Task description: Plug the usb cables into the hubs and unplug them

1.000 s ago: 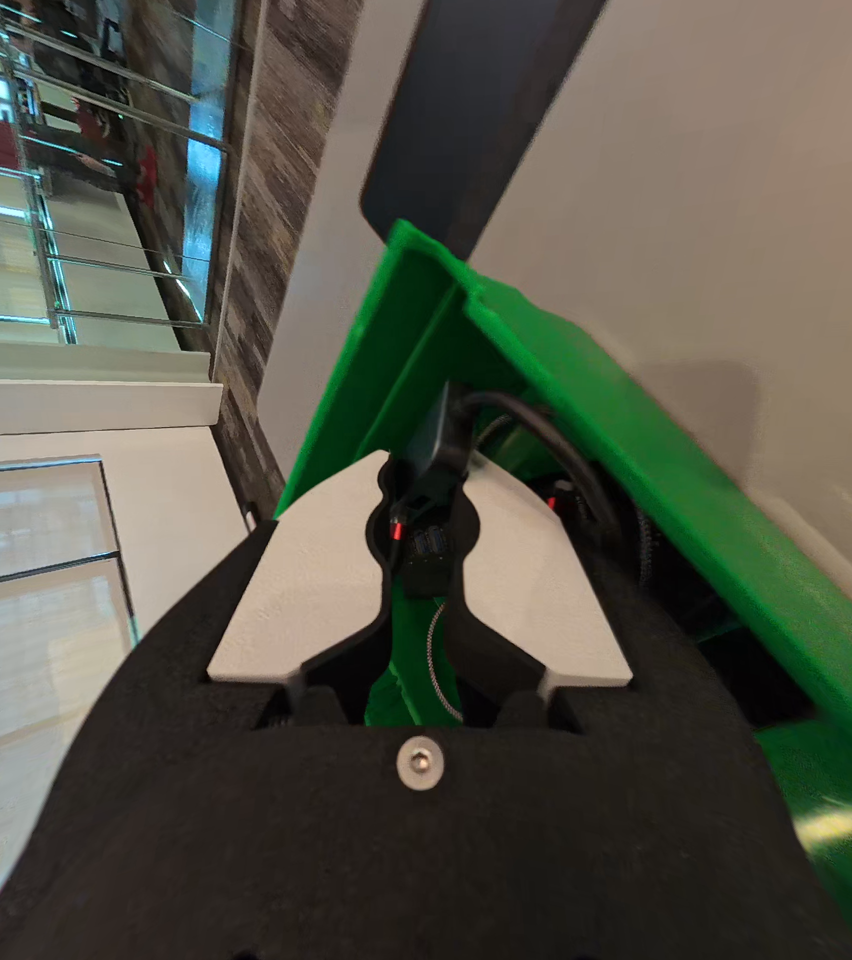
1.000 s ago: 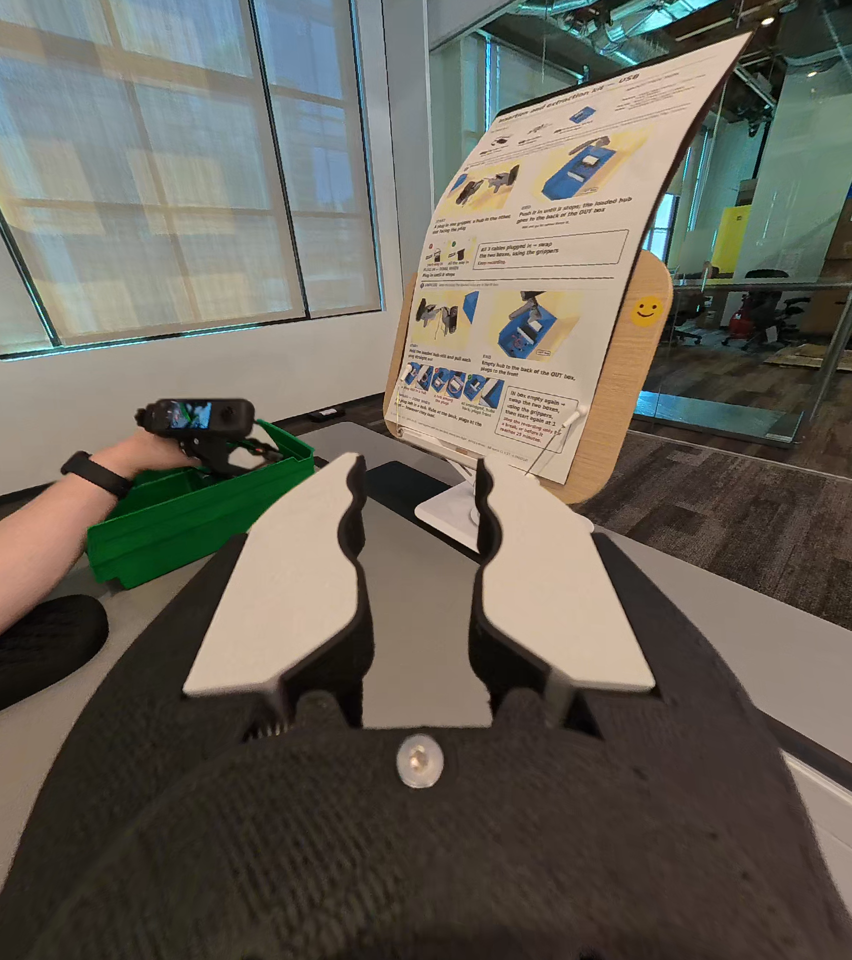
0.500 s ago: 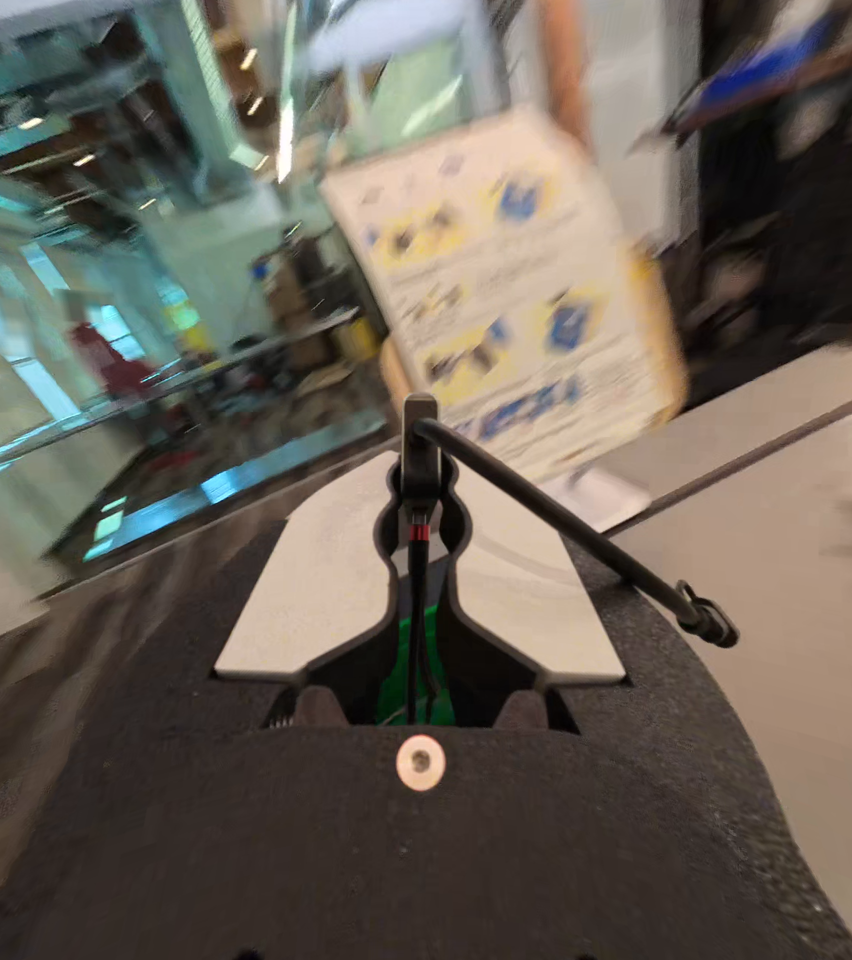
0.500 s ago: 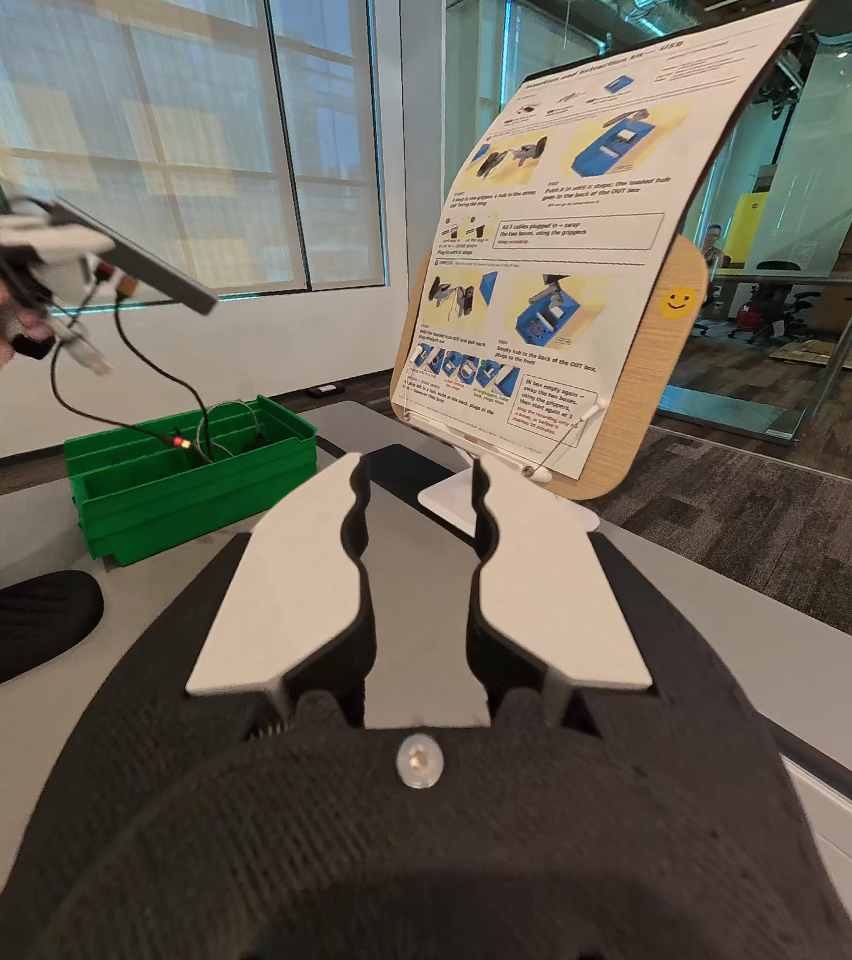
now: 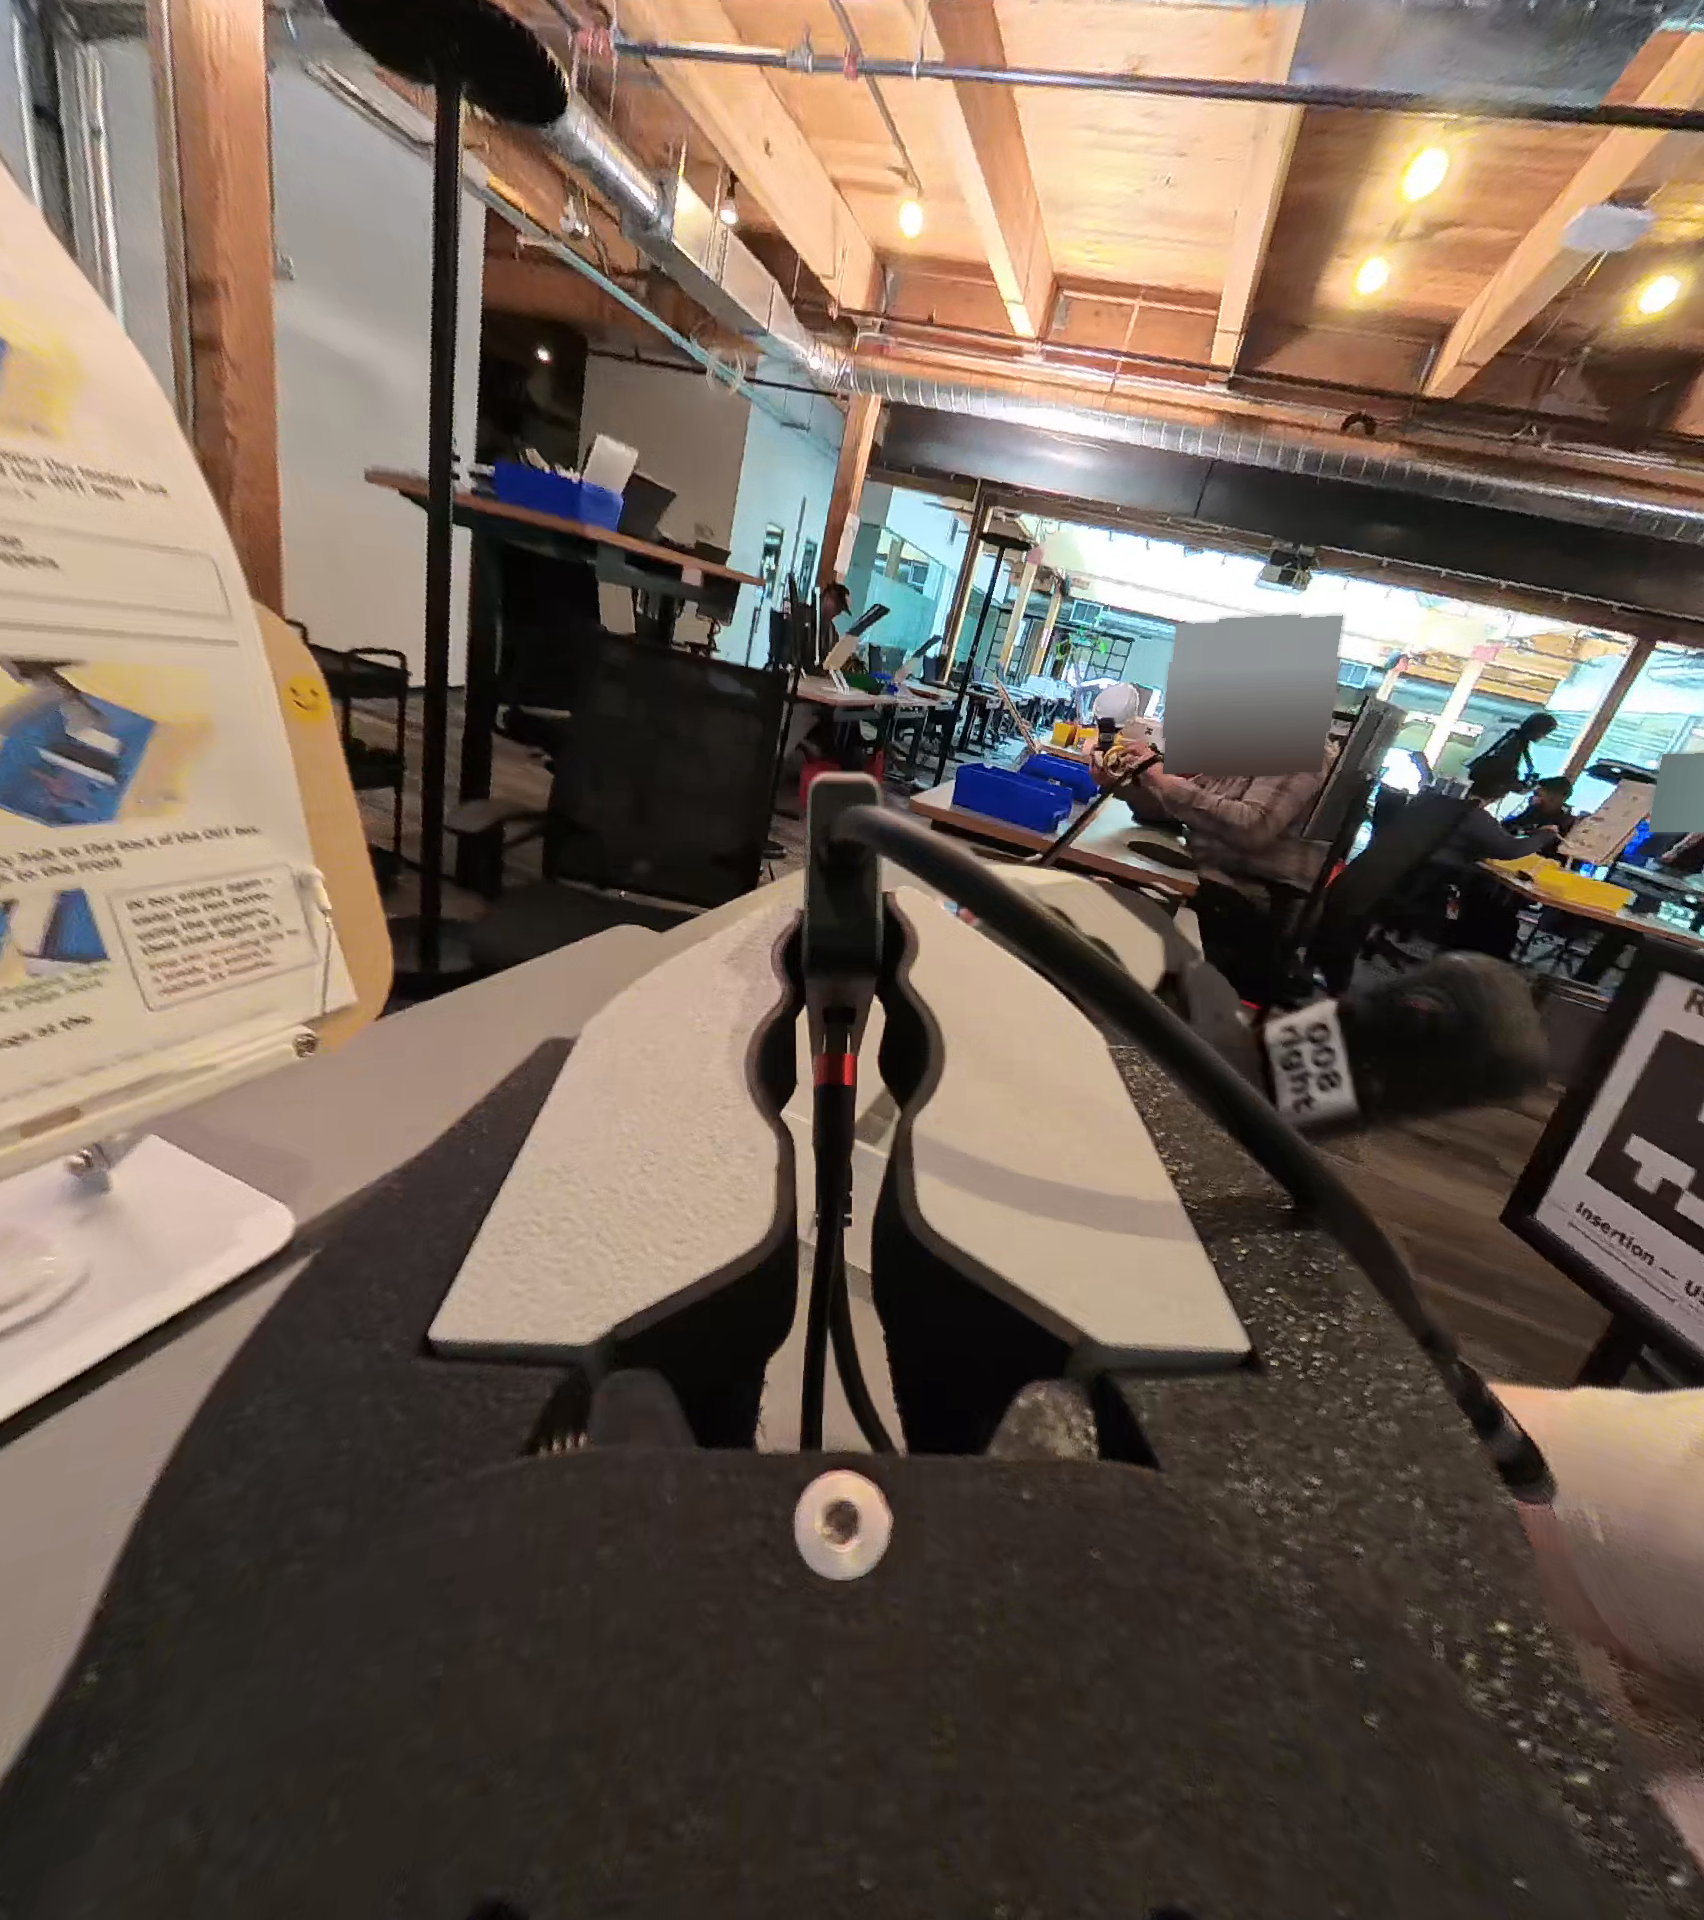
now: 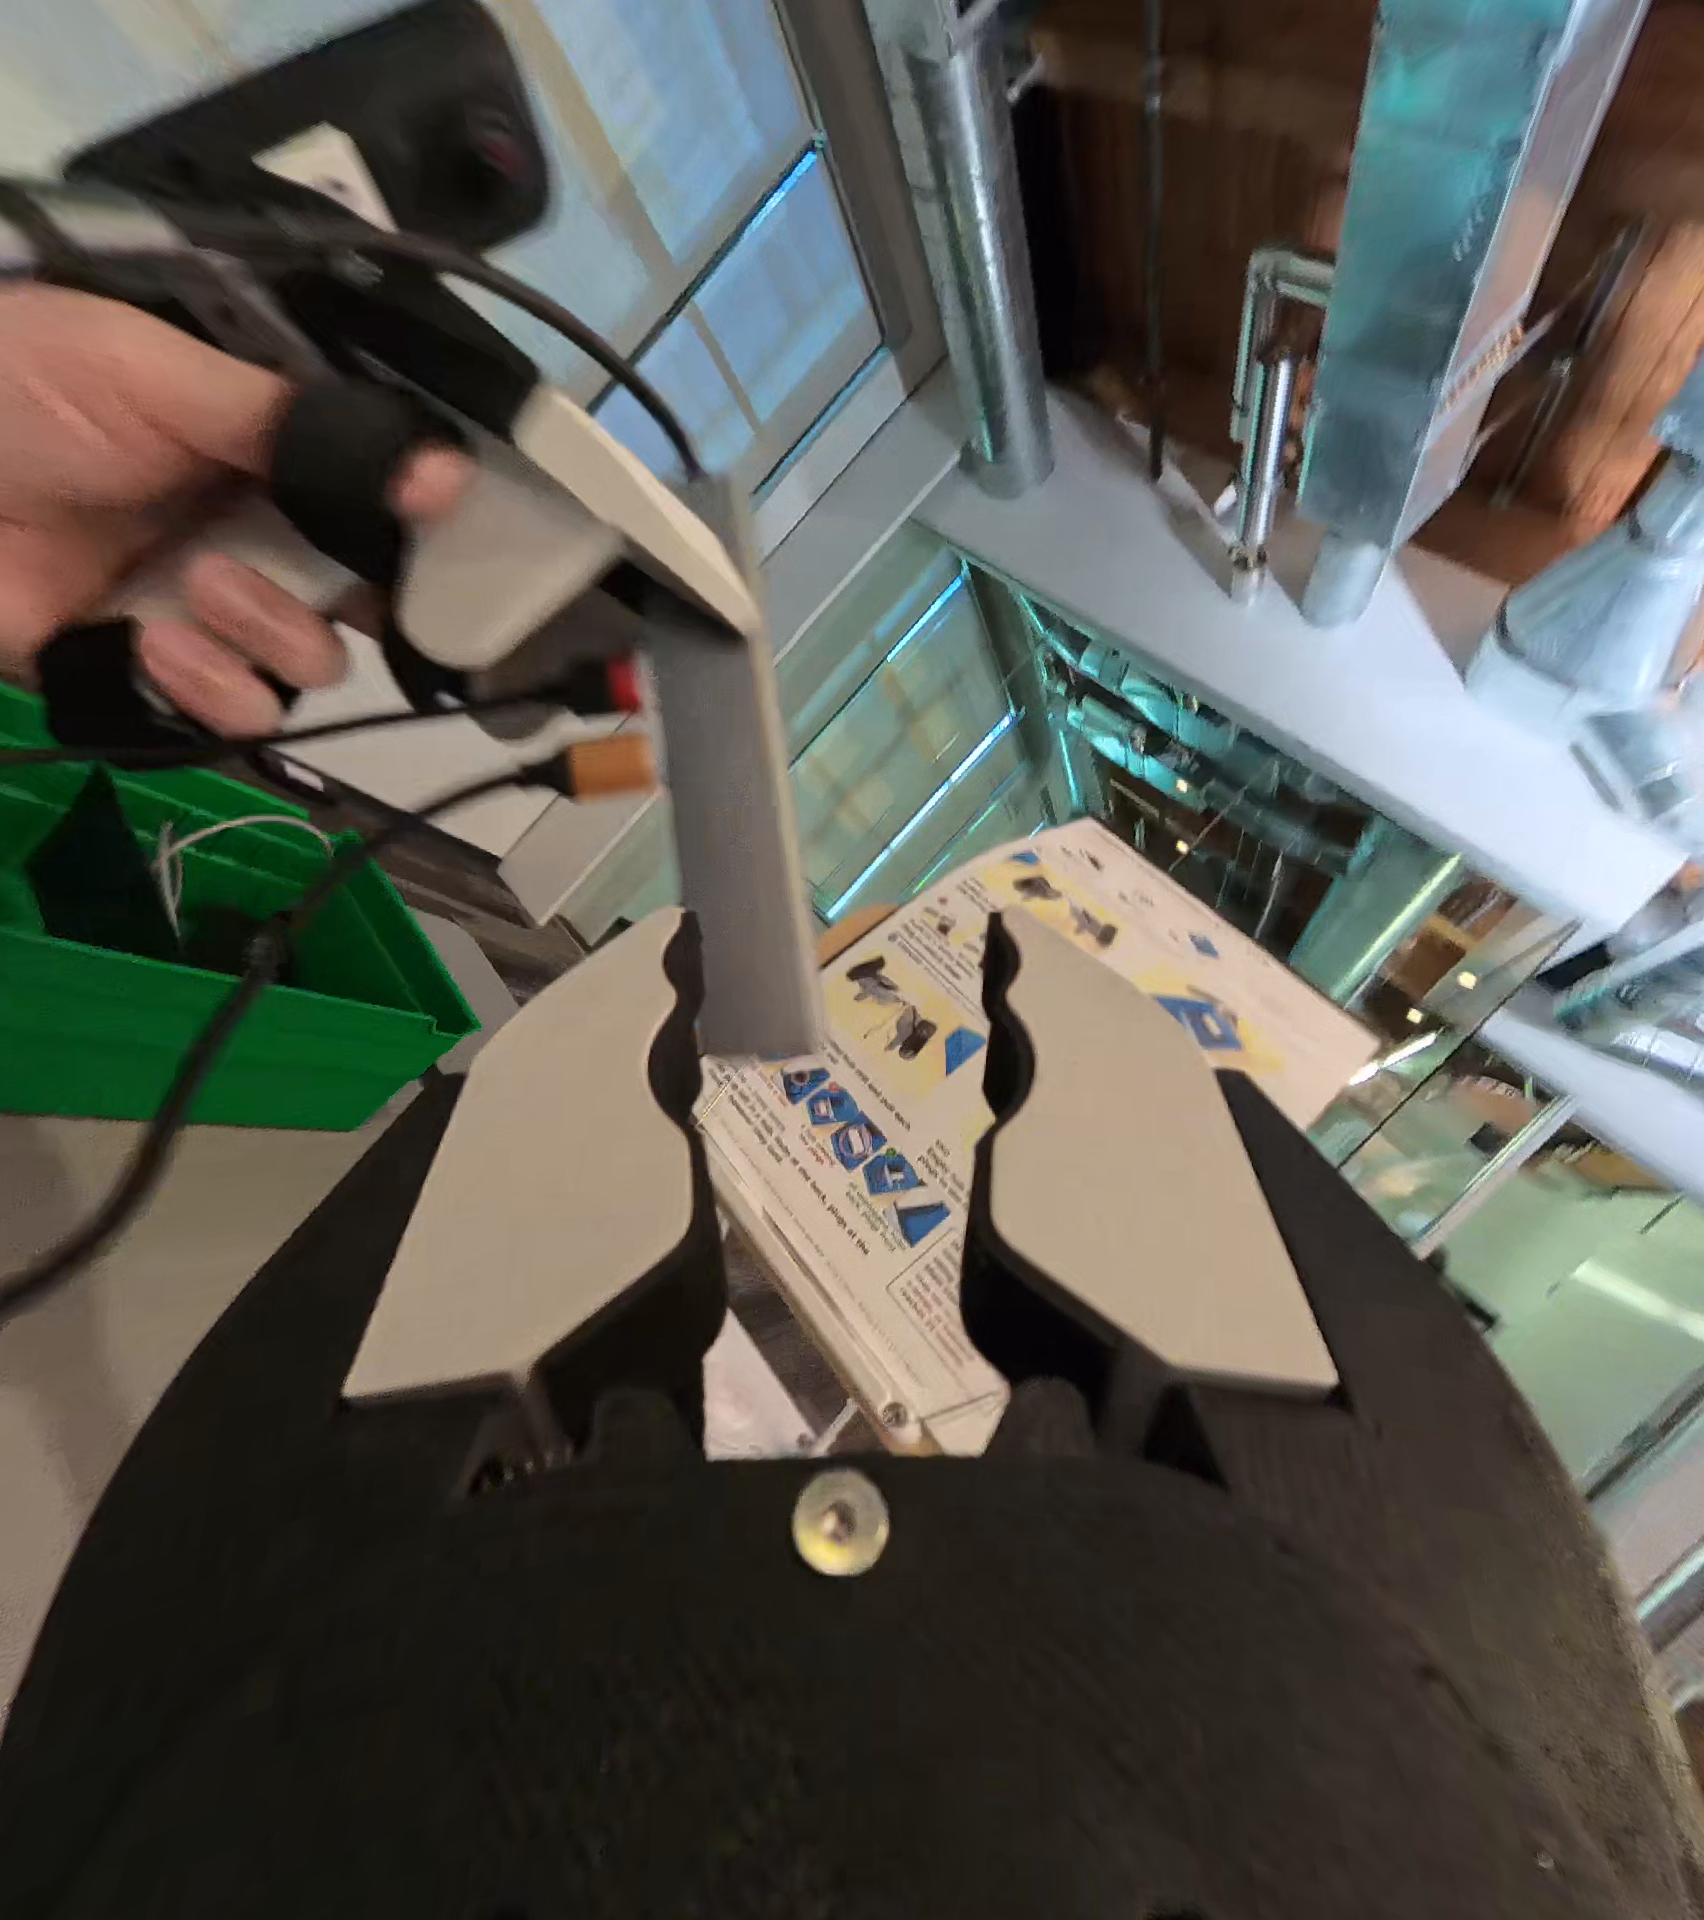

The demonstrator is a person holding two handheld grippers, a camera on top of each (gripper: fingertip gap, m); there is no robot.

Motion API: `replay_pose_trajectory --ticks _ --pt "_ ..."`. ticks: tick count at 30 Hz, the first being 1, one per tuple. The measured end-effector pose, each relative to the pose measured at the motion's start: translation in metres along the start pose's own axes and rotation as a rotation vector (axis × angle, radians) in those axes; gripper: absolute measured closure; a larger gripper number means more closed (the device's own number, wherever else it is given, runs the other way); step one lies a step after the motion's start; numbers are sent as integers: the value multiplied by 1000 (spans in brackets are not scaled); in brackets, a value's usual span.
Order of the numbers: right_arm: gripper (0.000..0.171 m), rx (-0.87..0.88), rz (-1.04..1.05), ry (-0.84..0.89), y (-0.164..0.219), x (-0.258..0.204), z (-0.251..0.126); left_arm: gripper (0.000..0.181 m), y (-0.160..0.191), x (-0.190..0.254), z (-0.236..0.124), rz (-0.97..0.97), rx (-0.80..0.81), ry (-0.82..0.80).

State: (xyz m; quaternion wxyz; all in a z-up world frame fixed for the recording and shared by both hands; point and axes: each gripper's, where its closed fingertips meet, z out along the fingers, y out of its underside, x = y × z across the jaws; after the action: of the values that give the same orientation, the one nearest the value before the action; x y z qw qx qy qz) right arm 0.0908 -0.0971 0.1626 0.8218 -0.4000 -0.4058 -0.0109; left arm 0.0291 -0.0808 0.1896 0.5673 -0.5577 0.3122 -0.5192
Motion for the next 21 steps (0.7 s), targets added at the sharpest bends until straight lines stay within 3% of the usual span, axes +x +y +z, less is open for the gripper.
replay_pose_trajectory --ticks 6,9,11,14,16,19,21 --pt "118 -192 -249 54 19 -12 9 171 24 10 24 -81 -44 54" --pt "119 -252 -250 22 33 -13 11 170 28 15 29 -140 -47 103" --pt "137 -274 -253 -33 40 -18 8 171 35 15 33 -177 -76 126" --pt "138 -322 -104 -131 50 -17 4 165 43 13 35 -204 -129 186" --pt "138 -341 23 -191 55 -8 -3 146 58 6 32 -176 -271 181" --pt "138 -365 177 -315 64 5 -24 131 79 -17 18 -24 -456 84" --pt "138 -419 276 -441 75 4 -44 131 71 -32 11 155 -450 0"
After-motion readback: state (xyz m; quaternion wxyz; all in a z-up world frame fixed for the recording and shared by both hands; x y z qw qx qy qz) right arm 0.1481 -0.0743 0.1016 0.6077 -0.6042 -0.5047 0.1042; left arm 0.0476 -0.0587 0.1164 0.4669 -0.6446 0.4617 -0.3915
